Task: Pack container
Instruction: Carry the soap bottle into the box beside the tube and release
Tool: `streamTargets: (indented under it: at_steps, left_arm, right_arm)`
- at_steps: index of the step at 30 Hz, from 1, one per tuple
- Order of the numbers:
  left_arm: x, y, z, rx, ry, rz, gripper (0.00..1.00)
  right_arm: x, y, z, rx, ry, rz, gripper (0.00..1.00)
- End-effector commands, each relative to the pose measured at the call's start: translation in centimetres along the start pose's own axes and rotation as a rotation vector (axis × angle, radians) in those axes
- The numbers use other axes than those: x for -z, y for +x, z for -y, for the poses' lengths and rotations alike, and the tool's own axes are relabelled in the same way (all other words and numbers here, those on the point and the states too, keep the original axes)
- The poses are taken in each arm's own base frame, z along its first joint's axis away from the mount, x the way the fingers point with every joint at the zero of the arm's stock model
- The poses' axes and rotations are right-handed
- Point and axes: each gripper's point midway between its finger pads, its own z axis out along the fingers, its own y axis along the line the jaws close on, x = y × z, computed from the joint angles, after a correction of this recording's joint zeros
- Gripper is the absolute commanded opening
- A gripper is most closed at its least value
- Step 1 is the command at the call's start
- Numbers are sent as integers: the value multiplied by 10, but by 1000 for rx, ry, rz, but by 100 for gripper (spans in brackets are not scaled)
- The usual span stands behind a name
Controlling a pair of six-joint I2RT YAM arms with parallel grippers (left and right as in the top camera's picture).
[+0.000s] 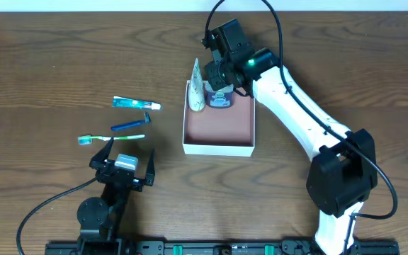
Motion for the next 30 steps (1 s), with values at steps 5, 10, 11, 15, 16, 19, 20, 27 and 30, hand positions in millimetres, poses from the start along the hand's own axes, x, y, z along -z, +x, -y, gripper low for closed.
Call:
streamTargets:
  at_steps: [5,10,11,15,16,19,20,27,30]
  left_arm:
    - [-1,15,4,18,18,-42,98]
    - [-1,15,4,18,18,-42,98]
    - [-1,15,4,18,18,-42,98]
    - [-1,15,4,18,18,-42,98]
    - [-1,15,4,18,18,-42,98]
    - [-1,15,4,18,18,-42,98]
    - [-1,15,4,18,18,-42,98]
    - [-1,15,4,18,18,-42,98]
    - [-1,15,4,18,18,-42,97]
  right_arm:
    - [4,-13,-6,-6,-9,43,8]
    - [2,-11,-6,-6,-9,38,8]
    - [1,-11,-6,-6,-9,38,8]
    - [1,-12,-6,-5,-10,41,8]
    - [1,-11,-6,-5,-9,39,8]
    - [1,-10,-6,-5,-9,33,8]
    - [1,-10,-6,-5,-9,32,8]
    - [1,-8,-6,-5,-8,27,8]
    - [0,-5,-6,-4,-8,18,8]
